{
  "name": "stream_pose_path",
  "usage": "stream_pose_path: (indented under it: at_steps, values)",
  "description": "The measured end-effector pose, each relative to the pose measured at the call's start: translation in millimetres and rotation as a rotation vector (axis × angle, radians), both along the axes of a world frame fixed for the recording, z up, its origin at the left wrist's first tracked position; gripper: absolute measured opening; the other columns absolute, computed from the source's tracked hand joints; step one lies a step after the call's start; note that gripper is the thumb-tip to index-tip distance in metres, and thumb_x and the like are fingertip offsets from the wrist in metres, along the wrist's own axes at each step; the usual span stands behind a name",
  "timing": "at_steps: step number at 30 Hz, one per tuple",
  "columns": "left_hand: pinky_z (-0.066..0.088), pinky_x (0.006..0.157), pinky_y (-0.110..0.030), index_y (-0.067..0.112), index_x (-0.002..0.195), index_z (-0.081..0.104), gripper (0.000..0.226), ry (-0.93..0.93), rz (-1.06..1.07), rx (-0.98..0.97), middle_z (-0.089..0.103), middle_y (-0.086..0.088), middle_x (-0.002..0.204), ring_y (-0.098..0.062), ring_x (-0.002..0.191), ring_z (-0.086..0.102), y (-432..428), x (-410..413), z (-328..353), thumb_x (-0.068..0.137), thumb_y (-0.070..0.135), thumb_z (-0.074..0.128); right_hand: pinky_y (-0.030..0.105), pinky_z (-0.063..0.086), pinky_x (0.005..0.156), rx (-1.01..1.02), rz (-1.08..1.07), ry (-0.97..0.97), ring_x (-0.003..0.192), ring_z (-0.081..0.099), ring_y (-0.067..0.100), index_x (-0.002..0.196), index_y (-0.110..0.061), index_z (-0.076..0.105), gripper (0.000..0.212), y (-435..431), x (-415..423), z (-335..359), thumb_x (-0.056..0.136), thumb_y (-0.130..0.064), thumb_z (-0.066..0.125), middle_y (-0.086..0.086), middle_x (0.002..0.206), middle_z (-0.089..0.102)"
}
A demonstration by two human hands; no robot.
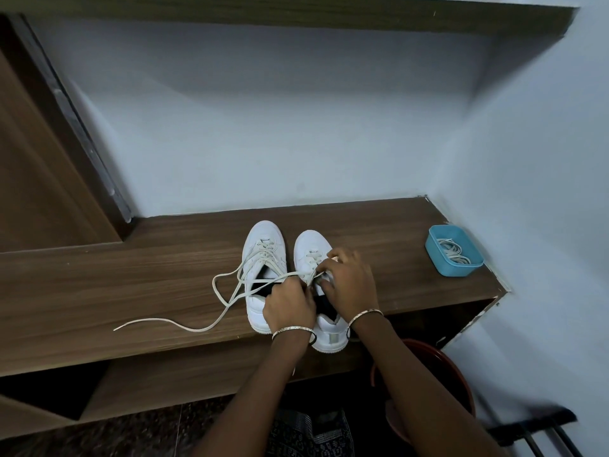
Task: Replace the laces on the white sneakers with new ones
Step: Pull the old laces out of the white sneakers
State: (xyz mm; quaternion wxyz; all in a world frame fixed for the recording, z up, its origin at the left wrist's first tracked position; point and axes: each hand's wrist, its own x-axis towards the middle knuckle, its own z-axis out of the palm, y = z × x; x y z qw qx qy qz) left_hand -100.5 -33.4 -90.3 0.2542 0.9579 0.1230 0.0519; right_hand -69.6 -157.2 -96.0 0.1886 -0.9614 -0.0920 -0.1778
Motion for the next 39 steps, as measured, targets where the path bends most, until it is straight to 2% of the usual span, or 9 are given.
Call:
stream_pose_path:
  at_steps: [6, 12, 15, 17, 20, 25, 31, 34, 39]
  values:
    - [0.040, 0.064, -0.031, 0.019, 0.096, 0.068, 0.026, 0.010, 0.014, -0.013, 0.069, -0.007, 0.098, -0.030, 0.094, 0.066, -1.4, 0.4, 1.9, 0.094, 0.043, 0.057, 0.035, 0.040, 0.072, -0.054, -0.073, -0.103, 0.092, 0.057, 0.023, 0.075, -0.024, 0.072, 0.005, 3.1, 1.6, 2.4, 0.077, -0.021, 0.076, -0.007, 0.098, 0.067]
    - [0.042, 0.068, -0.032, 0.020, 0.100, 0.070, 0.025, 0.011, 0.018, -0.001, 0.070, -0.006, 0.100, -0.030, 0.097, 0.066, -2.0, 0.2, 2.7, 0.094, 0.042, 0.059, 0.034, 0.054, 0.076, 0.806, -0.459, 0.073, 0.081, 0.068, 0.019, 0.070, -0.024, 0.073, 0.008, -36.8, 12.8, 14.1, 0.074, -0.025, 0.080, -0.004, 0.078, 0.072]
    - [0.042, 0.066, -0.031, 0.022, 0.098, 0.070, 0.025, 0.006, 0.022, -0.006, 0.071, -0.005, 0.098, -0.029, 0.095, 0.066, -2.1, 0.0, 1.9, 0.093, 0.043, 0.060, 0.026, 0.047, 0.075, 0.919, -0.584, 0.185, 0.086, 0.071, 0.023, 0.083, -0.014, 0.078, 0.010, -58.5, 11.8, 9.3, 0.077, -0.022, 0.081, 0.004, 0.081, 0.074]
    - [0.046, 0.067, -0.033, 0.022, 0.097, 0.070, 0.025, 0.005, 0.023, -0.013, 0.071, -0.004, 0.097, -0.029, 0.093, 0.066, -2.1, 0.4, 0.6, 0.093, 0.044, 0.060, 0.026, 0.047, 0.078, 0.843, -0.566, 0.216, 0.091, 0.070, 0.022, 0.090, -0.014, 0.078, 0.014, -58.3, 8.1, 4.2, 0.078, -0.020, 0.079, 0.003, 0.088, 0.074]
    - [0.048, 0.069, -0.034, 0.022, 0.098, 0.071, 0.025, 0.005, 0.027, -0.018, 0.070, -0.005, 0.097, -0.030, 0.093, 0.067, -2.0, -0.1, -0.3, 0.093, 0.043, 0.060, 0.034, 0.048, 0.087, 0.489, -0.359, 0.035, 0.102, 0.059, 0.021, 0.099, -0.027, 0.072, 0.025, -37.7, -0.3, 2.3, 0.074, -0.024, 0.072, -0.001, 0.104, 0.068]
    - [0.045, 0.066, -0.033, 0.022, 0.095, 0.071, 0.024, -0.006, 0.020, -0.014, 0.070, -0.006, 0.095, -0.030, 0.092, 0.067, -1.6, 0.6, -1.8, 0.093, 0.043, 0.059, 0.039, 0.042, 0.076, -0.036, -0.057, -0.128, 0.102, 0.054, 0.024, 0.086, -0.027, 0.072, 0.016, 2.6, -8.3, -1.3, 0.071, -0.026, 0.071, -0.005, 0.111, 0.064]
    - [0.046, 0.066, -0.033, 0.020, 0.095, 0.069, 0.027, 0.003, 0.020, -0.004, 0.070, -0.006, 0.096, -0.031, 0.092, 0.067, -1.8, 0.7, -2.9, 0.093, 0.045, 0.058, 0.037, 0.035, 0.074, -0.180, -0.112, -0.164, 0.099, 0.055, 0.022, 0.071, -0.025, 0.070, 0.006, 5.5, -1.2, -3.9, 0.072, -0.028, 0.075, -0.010, 0.099, 0.067]
    - [0.042, 0.064, -0.032, 0.021, 0.096, 0.070, 0.024, 0.000, 0.009, 0.015, 0.070, -0.007, 0.097, -0.031, 0.094, 0.067, -1.2, 0.9, -2.0, 0.093, 0.042, 0.059, 0.036, 0.037, 0.076, 0.026, -0.201, -0.115, 0.096, 0.054, 0.020, 0.075, -0.028, 0.069, 0.006, -3.6, -0.8, 6.1, 0.079, -0.030, 0.070, -0.010, 0.093, 0.067]
    - [0.046, 0.065, -0.033, 0.022, 0.096, 0.070, 0.022, -0.004, 0.007, 0.001, 0.071, -0.005, 0.096, -0.030, 0.093, 0.067, -1.8, 1.3, -2.8, 0.093, 0.041, 0.061, 0.034, 0.052, 0.078, 0.659, -0.547, 0.010, 0.088, 0.066, 0.021, 0.078, -0.023, 0.073, 0.009, -47.8, 7.8, 7.6, 0.080, -0.031, 0.074, -0.005, 0.083, 0.072]
